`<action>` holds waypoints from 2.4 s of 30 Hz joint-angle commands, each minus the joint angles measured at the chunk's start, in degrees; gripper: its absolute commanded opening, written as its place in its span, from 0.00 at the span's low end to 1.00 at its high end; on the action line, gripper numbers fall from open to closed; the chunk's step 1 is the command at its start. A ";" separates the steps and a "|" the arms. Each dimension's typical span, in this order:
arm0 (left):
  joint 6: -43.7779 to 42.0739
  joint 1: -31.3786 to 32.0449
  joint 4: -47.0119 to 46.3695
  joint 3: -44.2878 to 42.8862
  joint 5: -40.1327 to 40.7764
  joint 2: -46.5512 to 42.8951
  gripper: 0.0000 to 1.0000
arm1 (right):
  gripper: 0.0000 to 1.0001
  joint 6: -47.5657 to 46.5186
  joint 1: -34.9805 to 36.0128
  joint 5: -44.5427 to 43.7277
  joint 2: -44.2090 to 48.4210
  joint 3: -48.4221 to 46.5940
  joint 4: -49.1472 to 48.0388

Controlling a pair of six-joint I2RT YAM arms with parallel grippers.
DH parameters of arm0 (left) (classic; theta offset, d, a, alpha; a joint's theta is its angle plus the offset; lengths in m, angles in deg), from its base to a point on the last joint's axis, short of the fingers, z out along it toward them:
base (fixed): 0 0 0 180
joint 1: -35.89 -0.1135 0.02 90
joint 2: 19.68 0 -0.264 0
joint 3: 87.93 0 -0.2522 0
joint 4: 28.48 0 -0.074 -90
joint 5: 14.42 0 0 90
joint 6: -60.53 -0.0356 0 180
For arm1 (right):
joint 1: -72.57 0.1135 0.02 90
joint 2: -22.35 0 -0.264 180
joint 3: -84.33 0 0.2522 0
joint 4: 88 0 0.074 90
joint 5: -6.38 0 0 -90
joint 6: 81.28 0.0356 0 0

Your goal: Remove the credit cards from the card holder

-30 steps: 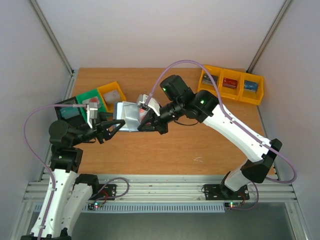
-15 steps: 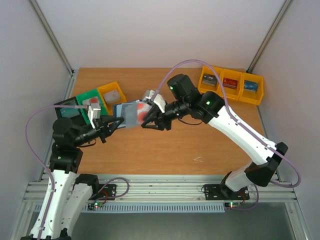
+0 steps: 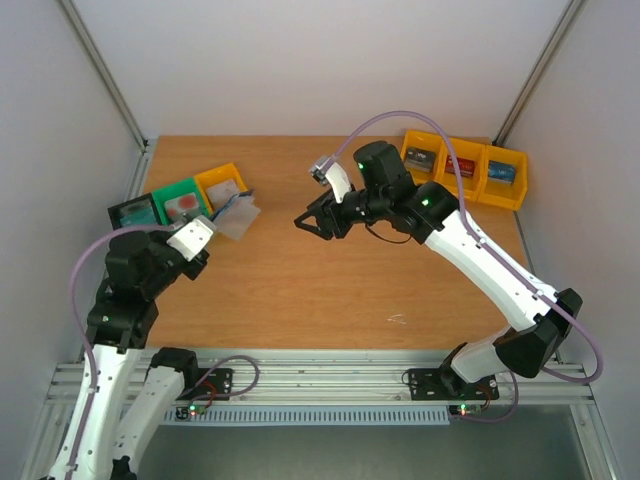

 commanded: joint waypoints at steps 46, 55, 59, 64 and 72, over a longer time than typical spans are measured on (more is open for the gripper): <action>51.43 -1.23 -26.72 -0.88 -48.07 -0.84 0.38 | 0.01 -0.02 2.08 18.74 5.54 4.19 -9.99; 48.81 -1.40 -26.85 -0.96 -45.15 -1.08 0.40 | 0.01 -1.48 2.05 19.44 5.99 3.58 -7.96; 49.90 -1.47 -27.60 -0.48 -45.34 -1.05 0.33 | 0.01 -1.86 2.02 20.08 6.01 3.16 -7.44; 48.88 -1.49 -27.15 -0.38 -45.05 -1.10 0.27 | 0.01 -2.07 2.01 21.18 5.92 2.98 -7.30; 50.02 -1.49 -29.29 0.09 -45.05 -1.30 0.22 | 0.01 -3.08 2.05 22.44 5.93 2.42 -6.32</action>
